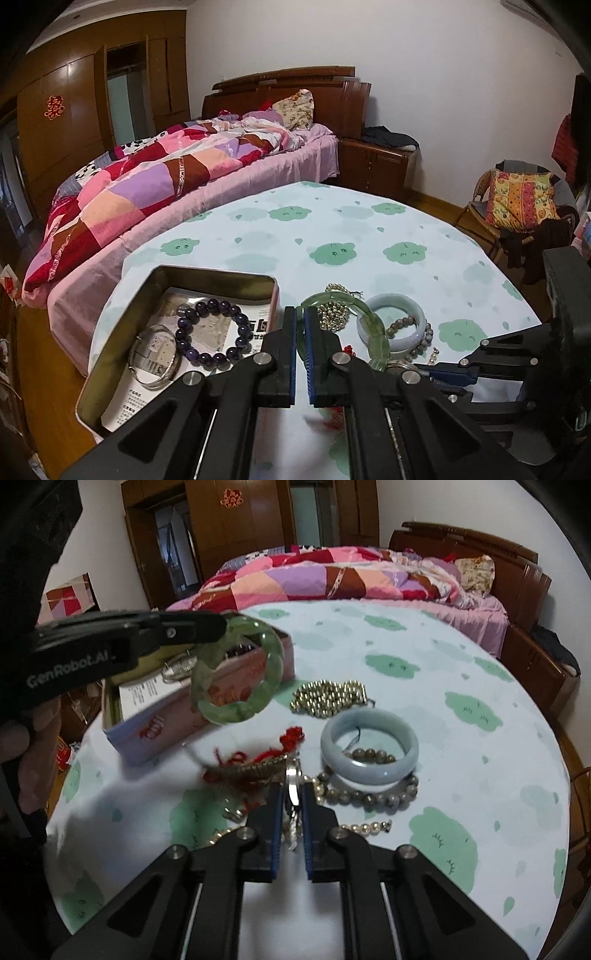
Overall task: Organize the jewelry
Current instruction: 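Lift the green jade bangle with the left tool while the right tool grasps the silver watch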
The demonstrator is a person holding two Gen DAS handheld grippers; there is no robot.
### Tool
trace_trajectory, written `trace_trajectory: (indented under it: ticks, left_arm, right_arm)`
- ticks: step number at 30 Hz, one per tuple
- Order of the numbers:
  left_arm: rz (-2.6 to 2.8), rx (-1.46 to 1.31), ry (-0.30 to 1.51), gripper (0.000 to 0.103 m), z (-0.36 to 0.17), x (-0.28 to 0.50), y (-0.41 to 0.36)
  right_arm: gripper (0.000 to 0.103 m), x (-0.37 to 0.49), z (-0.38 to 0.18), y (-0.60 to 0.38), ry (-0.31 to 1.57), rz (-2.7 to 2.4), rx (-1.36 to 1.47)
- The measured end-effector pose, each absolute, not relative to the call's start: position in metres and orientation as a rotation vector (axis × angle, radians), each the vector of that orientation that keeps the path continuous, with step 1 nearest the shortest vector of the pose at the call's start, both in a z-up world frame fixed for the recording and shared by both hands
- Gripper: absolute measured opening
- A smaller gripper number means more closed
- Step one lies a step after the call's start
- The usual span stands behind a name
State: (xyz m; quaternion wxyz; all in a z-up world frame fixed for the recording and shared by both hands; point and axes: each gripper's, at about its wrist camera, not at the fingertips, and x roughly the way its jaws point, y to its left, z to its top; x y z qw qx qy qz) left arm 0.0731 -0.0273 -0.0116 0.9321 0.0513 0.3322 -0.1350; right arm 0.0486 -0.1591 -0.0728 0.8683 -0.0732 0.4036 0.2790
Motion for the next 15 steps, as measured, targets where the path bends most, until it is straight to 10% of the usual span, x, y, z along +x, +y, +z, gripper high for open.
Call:
trace_trajectory:
  ticks: [15]
  left_arm:
    - [-0.243,0.052,0.636,0.003,0.006,0.058,0.004]
  right_arm:
    - [0.012,0.048,-0.039,-0.151,0.75,0.551,-0.165]
